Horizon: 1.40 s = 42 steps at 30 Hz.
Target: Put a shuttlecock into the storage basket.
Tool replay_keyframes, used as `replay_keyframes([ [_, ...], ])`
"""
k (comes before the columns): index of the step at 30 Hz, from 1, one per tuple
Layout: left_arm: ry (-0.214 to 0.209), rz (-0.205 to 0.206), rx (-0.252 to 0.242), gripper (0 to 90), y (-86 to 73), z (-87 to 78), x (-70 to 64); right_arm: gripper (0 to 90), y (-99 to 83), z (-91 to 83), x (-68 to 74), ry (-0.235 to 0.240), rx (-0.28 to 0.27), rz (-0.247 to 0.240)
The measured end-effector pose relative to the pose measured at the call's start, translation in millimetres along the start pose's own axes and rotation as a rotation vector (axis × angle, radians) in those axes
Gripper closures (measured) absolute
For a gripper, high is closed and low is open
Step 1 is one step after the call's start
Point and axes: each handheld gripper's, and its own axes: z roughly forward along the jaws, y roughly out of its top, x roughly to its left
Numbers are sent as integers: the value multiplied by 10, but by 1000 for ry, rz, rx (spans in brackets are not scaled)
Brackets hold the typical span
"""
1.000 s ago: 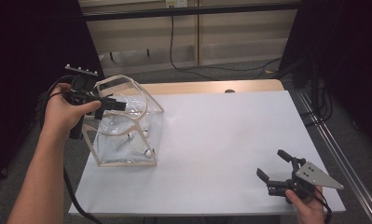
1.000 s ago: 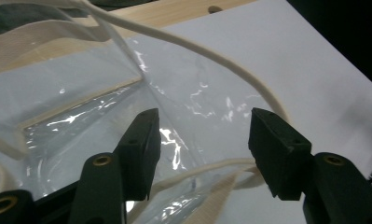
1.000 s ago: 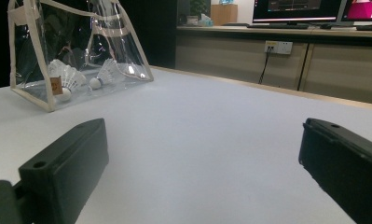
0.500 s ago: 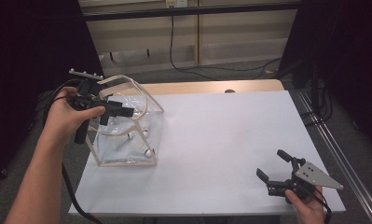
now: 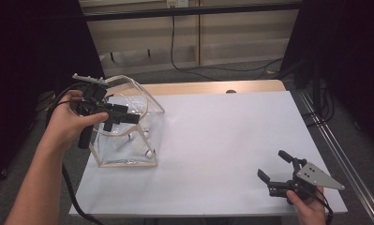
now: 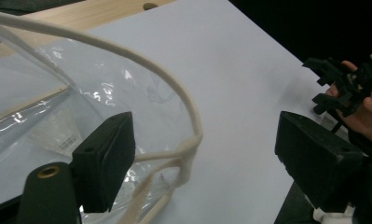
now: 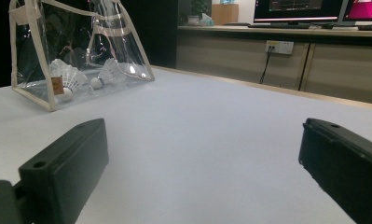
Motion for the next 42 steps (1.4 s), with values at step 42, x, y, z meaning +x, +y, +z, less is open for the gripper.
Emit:
replay_keyframes([
  [42,-108,75,-47,171,-236,156,-210,14,2,23,15,12,1,-4],
])
